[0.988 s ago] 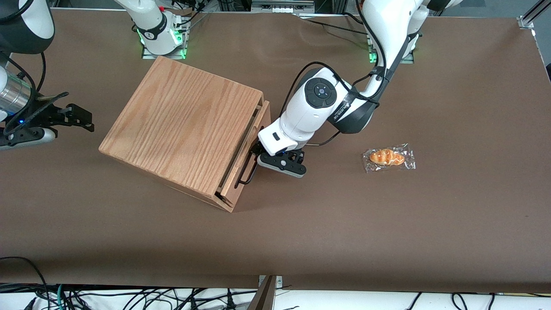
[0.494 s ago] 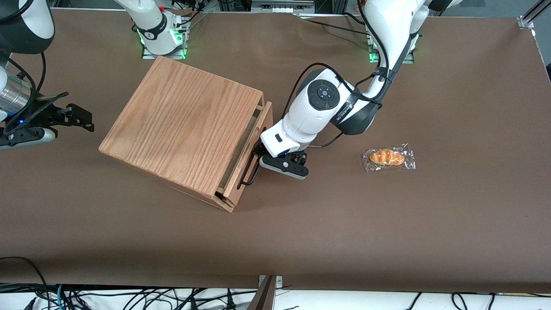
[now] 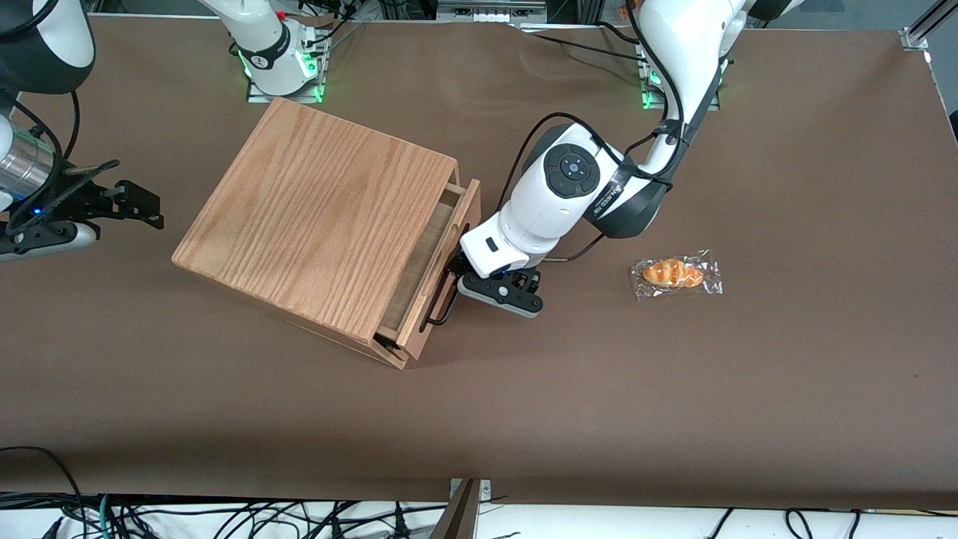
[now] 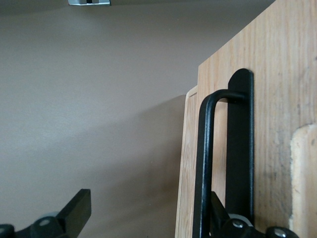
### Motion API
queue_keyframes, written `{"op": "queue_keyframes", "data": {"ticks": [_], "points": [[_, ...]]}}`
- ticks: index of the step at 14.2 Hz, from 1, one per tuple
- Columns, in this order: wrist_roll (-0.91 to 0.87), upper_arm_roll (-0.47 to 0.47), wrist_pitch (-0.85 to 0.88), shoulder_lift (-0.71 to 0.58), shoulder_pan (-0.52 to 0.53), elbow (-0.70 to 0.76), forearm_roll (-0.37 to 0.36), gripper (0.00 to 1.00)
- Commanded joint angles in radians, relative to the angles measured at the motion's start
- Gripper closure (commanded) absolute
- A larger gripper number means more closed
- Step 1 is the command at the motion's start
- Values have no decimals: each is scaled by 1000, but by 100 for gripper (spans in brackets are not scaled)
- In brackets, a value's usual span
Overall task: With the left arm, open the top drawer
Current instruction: 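Pull the handle with the left gripper, sliding the drawer out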
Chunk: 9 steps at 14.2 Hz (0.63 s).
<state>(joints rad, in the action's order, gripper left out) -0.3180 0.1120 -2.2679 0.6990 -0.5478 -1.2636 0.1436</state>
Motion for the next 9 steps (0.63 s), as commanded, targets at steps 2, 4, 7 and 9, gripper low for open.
{"op": "queue_keyframes", "data": {"ticks": [2, 4, 7, 9], "points": [[16, -2, 18, 2, 17, 20, -24, 0], [16, 0, 18, 2, 20, 20, -24, 0], [16, 0, 19, -4, 28, 20, -24, 0], [16, 0, 19, -6, 29, 20, -24, 0]]}}
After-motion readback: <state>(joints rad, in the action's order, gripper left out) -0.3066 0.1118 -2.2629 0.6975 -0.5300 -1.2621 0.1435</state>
